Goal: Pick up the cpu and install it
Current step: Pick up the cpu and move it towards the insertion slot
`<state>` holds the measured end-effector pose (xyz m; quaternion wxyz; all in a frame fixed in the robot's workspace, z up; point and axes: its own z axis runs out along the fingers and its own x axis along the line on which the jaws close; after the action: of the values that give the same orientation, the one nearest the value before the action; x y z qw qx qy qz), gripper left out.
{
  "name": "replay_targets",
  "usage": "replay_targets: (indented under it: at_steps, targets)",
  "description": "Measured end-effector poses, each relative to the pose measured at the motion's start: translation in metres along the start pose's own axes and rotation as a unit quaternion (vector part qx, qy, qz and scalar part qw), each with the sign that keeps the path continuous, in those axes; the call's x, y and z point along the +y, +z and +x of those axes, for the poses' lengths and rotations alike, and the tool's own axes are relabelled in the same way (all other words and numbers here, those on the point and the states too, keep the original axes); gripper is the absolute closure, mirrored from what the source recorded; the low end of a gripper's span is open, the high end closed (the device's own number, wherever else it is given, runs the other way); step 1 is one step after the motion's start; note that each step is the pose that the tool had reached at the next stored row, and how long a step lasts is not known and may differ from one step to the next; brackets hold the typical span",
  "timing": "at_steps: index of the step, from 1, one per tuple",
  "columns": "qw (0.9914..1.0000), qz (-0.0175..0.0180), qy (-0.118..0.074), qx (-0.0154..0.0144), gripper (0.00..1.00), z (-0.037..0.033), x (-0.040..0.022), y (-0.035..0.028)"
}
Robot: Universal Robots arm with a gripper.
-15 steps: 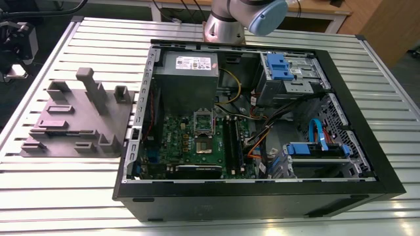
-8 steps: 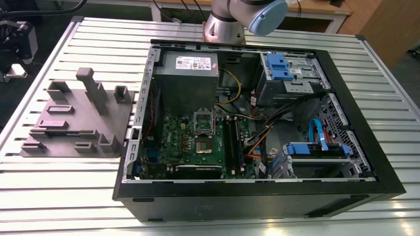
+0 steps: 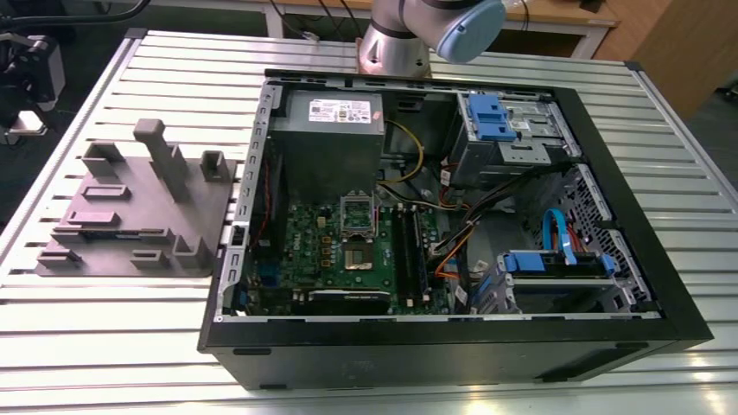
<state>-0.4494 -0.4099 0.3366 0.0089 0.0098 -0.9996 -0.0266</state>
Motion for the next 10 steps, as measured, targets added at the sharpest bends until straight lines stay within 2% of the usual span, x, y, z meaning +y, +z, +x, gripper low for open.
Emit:
replay_targets:
  at_steps: [10]
  targets:
    - [1.0,0.0,0.0,0.0,0.53,0.0,0.0002,-0.0027]
